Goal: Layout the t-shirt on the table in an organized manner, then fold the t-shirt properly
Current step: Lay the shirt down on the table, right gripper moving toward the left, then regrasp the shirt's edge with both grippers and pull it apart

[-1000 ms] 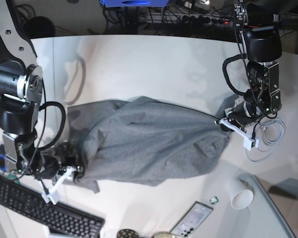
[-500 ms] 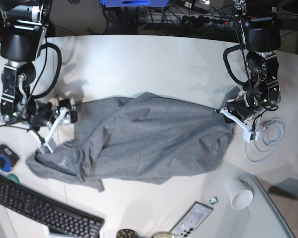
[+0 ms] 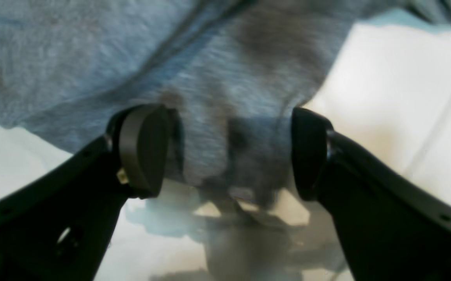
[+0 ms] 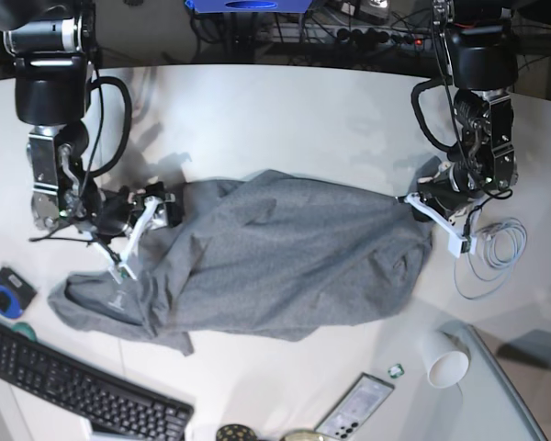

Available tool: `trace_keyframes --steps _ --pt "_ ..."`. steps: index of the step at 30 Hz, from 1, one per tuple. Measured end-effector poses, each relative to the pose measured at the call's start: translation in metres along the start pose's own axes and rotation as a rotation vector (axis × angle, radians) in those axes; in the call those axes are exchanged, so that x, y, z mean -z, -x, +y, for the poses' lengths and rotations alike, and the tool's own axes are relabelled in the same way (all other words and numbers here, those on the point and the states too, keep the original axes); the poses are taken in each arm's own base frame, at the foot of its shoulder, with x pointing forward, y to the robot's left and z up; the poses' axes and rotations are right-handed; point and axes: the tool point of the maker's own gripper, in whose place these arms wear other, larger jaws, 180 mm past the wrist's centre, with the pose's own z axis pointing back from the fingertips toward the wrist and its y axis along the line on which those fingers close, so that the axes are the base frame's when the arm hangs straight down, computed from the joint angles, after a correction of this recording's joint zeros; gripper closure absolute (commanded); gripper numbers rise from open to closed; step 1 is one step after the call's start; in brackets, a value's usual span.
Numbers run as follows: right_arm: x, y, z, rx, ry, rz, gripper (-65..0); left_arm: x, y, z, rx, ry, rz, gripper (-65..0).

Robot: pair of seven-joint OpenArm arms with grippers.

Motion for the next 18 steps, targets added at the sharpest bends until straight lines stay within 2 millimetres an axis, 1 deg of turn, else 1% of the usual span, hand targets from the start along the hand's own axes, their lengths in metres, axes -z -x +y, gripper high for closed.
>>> trace_keyframes --steps 2,4,7,8,9,10,12,14,16,17,18 --pt "0.004 0.000 0.010 -0.012 -0.017 0.006 -32.1 0.000 0.003 -0.001 -0.002 0.001 0.005 0.0" --pt "0.007 0.003 0.017 0.003 -0.037 -0.003 -20.9 0.000 0.003 0.001 0.000 -0.001 0.005 0.0" --pt "0.006 0.008 0.014 0.003 -0.032 0.018 -3.0 0.000 0.003 0.001 0.000 -0.001 0.005 0.0" --pt "0.005 0.009 0.013 0.007 -0.031 0.020 0.0 0.000 0.003 0.001 0.000 -0.001 0.005 0.0" --pt "0.005 0.010 0.012 0.009 -0.030 0.018 0.0 0.000 0.003 0.001 0.001 -0.002 0.005 0.0" --pt "0.004 0.009 0.012 0.007 -0.029 0.016 -1.4 -0.001 0.003 0.002 0.002 -0.004 0.005 0.0" --pt "-0.001 0.015 0.011 -0.020 -0.010 0.030 -0.2 -0.001 0.002 0.003 0.003 -0.006 0.005 0.0" --pt "-0.011 0.027 0.008 -0.052 0.017 0.045 -0.2 -0.002 0.003 0.003 0.009 -0.008 0.004 0.0" --pt "-0.024 0.040 0.007 -0.087 0.045 0.092 -0.2 -0.009 0.003 0.002 0.031 -0.010 -0.007 0.0" --pt "-0.031 0.042 0.007 -0.111 0.063 0.104 -0.2 -0.013 0.002 0.000 0.043 -0.009 -0.019 0.0" --pt "-0.038 0.037 0.009 -0.126 0.070 0.090 -0.2 -0.017 0.001 -0.003 0.056 -0.002 -0.031 0.0"
